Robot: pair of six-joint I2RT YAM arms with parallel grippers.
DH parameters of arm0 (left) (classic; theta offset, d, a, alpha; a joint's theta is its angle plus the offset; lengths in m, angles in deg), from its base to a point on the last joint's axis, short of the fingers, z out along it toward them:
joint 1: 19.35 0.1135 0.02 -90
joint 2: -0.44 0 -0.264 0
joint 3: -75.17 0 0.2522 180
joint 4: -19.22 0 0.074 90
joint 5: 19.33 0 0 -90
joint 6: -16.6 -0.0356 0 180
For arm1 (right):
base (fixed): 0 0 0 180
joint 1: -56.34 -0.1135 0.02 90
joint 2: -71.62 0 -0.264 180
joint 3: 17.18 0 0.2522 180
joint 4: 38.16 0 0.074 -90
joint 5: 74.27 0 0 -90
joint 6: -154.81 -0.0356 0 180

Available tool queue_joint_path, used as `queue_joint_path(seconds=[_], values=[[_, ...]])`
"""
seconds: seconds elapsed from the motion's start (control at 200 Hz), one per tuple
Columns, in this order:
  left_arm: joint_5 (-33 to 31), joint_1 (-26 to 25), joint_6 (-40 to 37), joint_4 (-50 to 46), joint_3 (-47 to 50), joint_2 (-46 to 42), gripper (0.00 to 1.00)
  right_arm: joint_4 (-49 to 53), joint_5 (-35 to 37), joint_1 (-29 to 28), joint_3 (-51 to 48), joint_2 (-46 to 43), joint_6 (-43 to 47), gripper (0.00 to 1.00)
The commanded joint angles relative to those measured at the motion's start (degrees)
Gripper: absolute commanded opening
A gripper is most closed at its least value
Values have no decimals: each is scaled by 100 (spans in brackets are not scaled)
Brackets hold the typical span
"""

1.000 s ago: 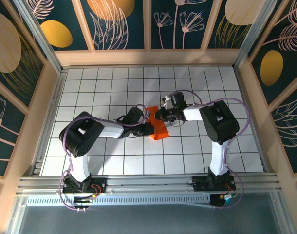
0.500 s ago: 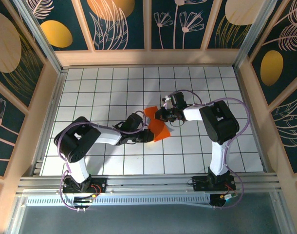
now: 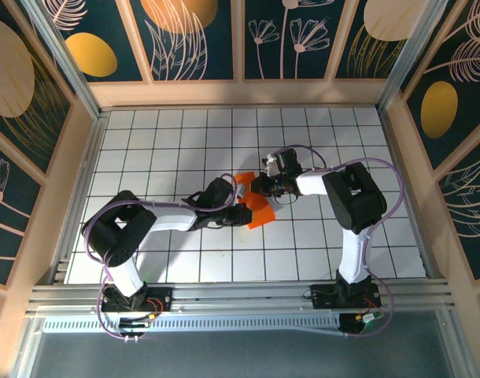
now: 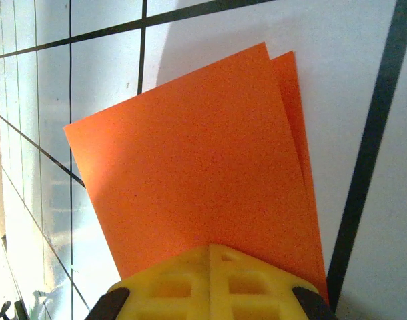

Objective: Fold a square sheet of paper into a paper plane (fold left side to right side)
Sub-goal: First fold the square sheet of paper in half at the center of the table, then hold the square sheet of paper at the center of the table.

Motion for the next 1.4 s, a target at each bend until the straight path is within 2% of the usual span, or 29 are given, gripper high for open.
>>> queue_joint_path(seconds=[0.0,0.185,0.425,0.686,1.046,1.161,1.396], values=[[104,4,-46,-48,-210,127,7,617,587,34,-208,109,15,0],[197,-5,-105,9,-284,514,6,625,572,24,-206,112,24,0],[237,-41,-192,-145,-138,591,6,617,558,16,-204,145,24,0],[251,-218,-436,-539,256,392,6,651,574,16,-176,164,25,0],[252,-226,-238,-325,777,-163,5,651,580,-20,-193,134,7,0],[384,-24,-84,-177,744,-505,4,645,589,-28,-209,90,-10,0],[711,725,-85,106,547,-957,2,563,607,-53,-280,-13,-97,0]])
